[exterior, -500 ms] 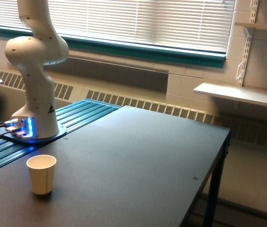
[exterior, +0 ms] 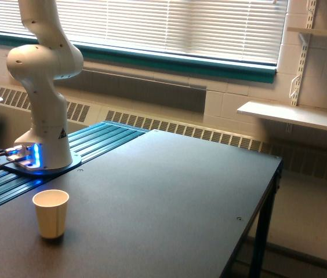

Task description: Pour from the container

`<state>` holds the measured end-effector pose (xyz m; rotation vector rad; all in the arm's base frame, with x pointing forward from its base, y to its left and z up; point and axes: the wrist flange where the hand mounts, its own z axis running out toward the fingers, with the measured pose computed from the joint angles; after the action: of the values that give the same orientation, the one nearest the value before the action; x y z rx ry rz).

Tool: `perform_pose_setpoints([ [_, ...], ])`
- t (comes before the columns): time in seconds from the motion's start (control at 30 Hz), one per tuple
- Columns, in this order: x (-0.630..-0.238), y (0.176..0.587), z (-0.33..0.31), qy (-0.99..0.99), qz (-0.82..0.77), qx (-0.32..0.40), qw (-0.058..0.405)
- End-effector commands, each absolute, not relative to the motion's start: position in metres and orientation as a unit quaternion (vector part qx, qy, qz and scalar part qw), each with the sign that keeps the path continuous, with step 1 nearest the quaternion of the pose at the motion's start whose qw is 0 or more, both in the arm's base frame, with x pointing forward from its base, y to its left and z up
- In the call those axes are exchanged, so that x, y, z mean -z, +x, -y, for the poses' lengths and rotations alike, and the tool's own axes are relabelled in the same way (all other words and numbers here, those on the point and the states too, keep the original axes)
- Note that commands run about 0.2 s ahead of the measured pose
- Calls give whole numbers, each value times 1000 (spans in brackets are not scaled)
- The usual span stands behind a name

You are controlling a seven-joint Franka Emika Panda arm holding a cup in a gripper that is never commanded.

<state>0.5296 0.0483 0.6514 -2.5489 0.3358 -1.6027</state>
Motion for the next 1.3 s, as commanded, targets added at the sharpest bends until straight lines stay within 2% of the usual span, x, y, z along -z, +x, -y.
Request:
perform_pose_setpoints([
  [0.03,-632,496,-31,-863,-168,473,58],
  [0.3,-594,447,4,-881,-254,396,56],
  [0.87,-530,326,82,-874,-367,318,31],
  [1.07,-479,296,105,-882,-394,256,13],
  [1.3,-408,260,121,-896,-418,151,-7],
])
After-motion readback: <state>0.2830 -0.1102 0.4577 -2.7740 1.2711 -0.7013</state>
